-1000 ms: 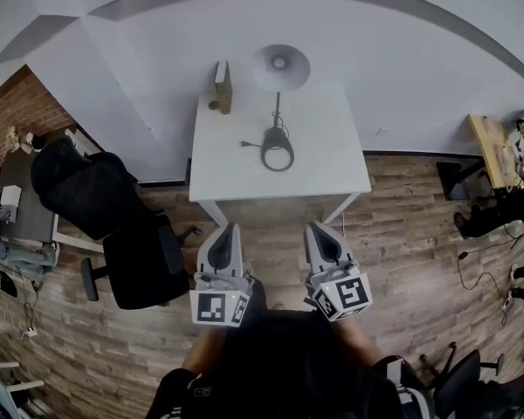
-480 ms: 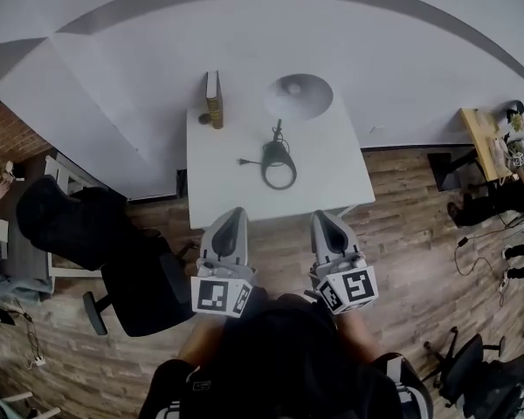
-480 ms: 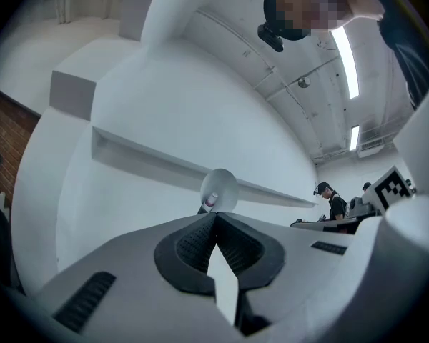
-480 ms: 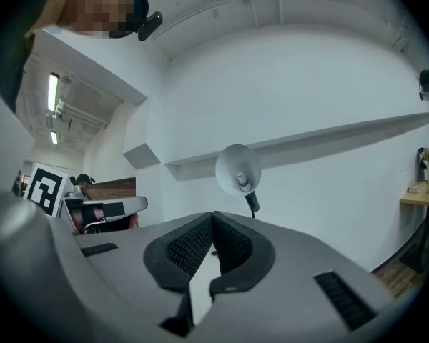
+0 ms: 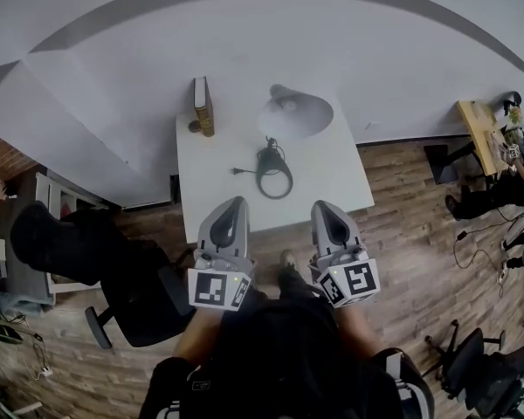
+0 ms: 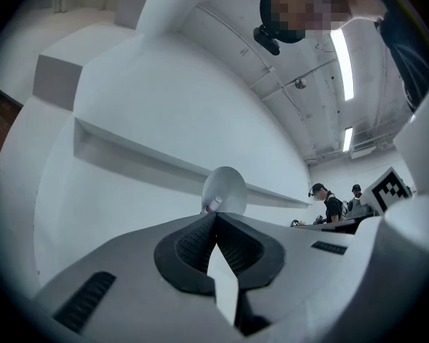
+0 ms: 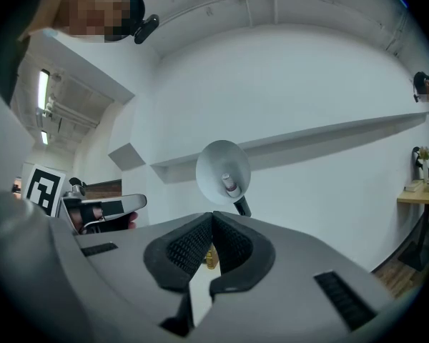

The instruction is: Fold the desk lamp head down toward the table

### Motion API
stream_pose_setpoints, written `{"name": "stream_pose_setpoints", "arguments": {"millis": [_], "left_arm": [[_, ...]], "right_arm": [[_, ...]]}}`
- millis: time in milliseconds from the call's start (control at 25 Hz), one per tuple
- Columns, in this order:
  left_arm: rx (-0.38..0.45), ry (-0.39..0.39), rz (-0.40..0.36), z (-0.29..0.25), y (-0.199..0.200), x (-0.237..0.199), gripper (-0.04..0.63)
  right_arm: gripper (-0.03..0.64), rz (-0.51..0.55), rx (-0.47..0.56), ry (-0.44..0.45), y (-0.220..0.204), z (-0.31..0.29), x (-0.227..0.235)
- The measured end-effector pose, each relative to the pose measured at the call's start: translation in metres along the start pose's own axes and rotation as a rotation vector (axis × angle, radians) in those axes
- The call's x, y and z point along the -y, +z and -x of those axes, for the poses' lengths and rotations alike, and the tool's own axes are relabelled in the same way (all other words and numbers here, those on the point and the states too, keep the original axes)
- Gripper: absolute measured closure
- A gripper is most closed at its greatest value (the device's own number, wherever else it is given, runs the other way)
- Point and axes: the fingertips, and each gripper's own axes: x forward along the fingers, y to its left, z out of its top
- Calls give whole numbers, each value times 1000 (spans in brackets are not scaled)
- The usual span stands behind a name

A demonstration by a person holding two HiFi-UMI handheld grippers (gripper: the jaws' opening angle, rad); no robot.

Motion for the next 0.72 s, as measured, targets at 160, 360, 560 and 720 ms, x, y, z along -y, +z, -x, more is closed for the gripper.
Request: {"name": "stream_pose_setpoints", "arguments": {"millis": [160,360,560,720], "left_arm": [[14,16,2,-25,0,-2,571],[21,24,4,-59,1,-6,566],[12,19,-7,-85,-2,-9,499],[-5,15,-14,-102,-4,-15,477]], "right_arm": [[611,2,5,20,5,-20,18],[562,-9,13,41,13,-50,42],[525,-24,20,73,16,-75,57],[508,-30,30,78,20,-91,65]]}}
